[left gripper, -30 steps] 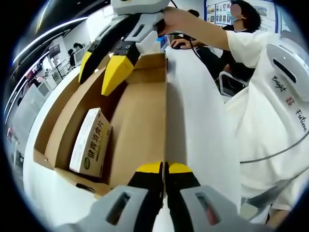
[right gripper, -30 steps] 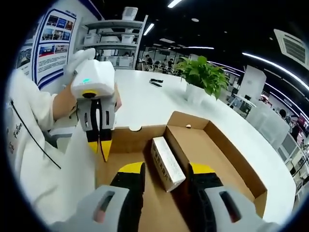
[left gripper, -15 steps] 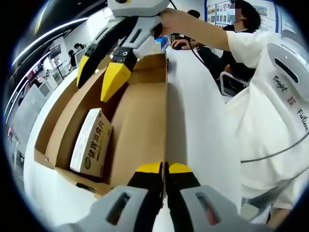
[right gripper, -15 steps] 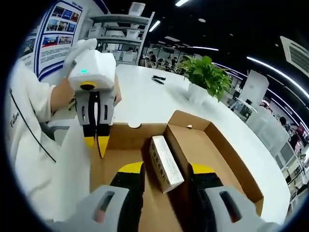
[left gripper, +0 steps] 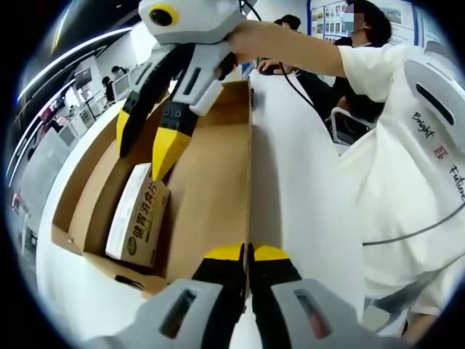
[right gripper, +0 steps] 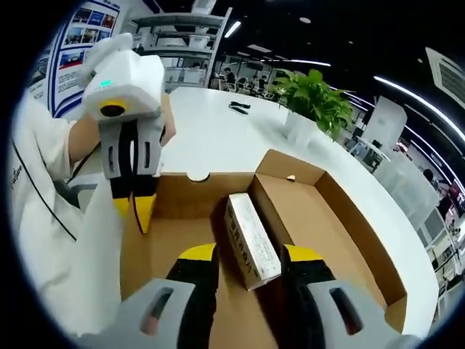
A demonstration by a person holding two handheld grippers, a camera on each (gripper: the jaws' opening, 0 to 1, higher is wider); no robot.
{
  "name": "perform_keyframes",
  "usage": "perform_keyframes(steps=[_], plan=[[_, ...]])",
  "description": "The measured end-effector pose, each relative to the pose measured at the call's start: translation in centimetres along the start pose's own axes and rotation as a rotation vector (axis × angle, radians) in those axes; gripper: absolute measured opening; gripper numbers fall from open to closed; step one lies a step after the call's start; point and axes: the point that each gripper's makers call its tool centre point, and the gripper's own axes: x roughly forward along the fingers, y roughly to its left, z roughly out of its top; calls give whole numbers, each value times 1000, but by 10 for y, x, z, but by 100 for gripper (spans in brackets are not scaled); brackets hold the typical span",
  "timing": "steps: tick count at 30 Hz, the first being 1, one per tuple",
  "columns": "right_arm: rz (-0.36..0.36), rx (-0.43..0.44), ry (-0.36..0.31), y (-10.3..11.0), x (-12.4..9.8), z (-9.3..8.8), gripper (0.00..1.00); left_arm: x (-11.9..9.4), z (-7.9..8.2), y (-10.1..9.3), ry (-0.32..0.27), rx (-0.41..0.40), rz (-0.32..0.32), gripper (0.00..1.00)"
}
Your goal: Operate the shoe box by opening the lid, removing the specified soft item, and placing it in the target area until the item is outside and the box remains undamaged.
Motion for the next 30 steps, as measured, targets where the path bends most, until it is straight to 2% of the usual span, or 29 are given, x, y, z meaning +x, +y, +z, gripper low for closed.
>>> perform_keyframes(steps=[2,6,9,11,14,18,25,30], plan=[[-27,-14,-1,-3,1,0,34,0,0,0,-1,-1,-4,1],[-31,-13,-22,-1,4,2,34,0,0,0,-3,0,-6,1],[-16,-91,-25,3,14,1,34,0,0,0,-4,1,-5,1],[-23,-102,29,1,20,-7,34,0,1,0,-1,-3,-8,1],[-17,-68,37,-1,23,-8,34,0,1,0,5,-3,-6,1],[-42,-115,84,-5,27,-16,34,0,1,1,2,-5,-5,1],[-29,-120,97,-8,31,-18,29,0,1,1,-1,-5,-10,1],[-21,-117,139,-10,32,-18,27,-1,2,1,-3,-3,-6,1]])
